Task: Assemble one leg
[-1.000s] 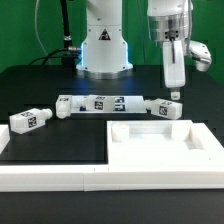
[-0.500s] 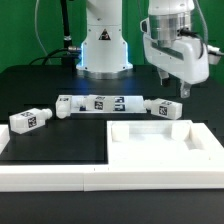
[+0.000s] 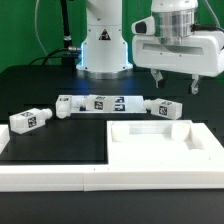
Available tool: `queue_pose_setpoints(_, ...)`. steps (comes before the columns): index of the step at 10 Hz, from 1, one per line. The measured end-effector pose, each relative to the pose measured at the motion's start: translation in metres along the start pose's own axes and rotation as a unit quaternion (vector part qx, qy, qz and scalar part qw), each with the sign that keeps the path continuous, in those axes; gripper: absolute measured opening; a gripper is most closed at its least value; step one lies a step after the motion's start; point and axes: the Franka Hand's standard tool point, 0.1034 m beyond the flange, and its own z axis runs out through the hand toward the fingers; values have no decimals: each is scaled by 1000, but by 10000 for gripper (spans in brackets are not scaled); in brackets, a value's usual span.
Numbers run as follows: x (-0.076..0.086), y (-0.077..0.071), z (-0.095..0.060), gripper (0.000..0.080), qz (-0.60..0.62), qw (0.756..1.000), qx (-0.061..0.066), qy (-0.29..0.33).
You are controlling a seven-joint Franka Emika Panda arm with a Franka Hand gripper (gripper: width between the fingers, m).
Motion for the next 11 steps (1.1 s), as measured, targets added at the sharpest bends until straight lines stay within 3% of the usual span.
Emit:
queue_pose_setpoints(2, 1, -3, 0, 649, -127, 992, -13, 7)
queue_pose_setpoints(3, 3, -5, -1, 649, -223, 974, -21, 16)
queue_pose_setpoints(6, 5, -7, -1, 649, -455, 890, -39, 19)
queue_pose_setpoints(7, 5, -3, -4, 649, -457, 888, -36, 32)
queue_pose_setpoints(11, 9, 1, -3, 649, -557, 828, -49, 30)
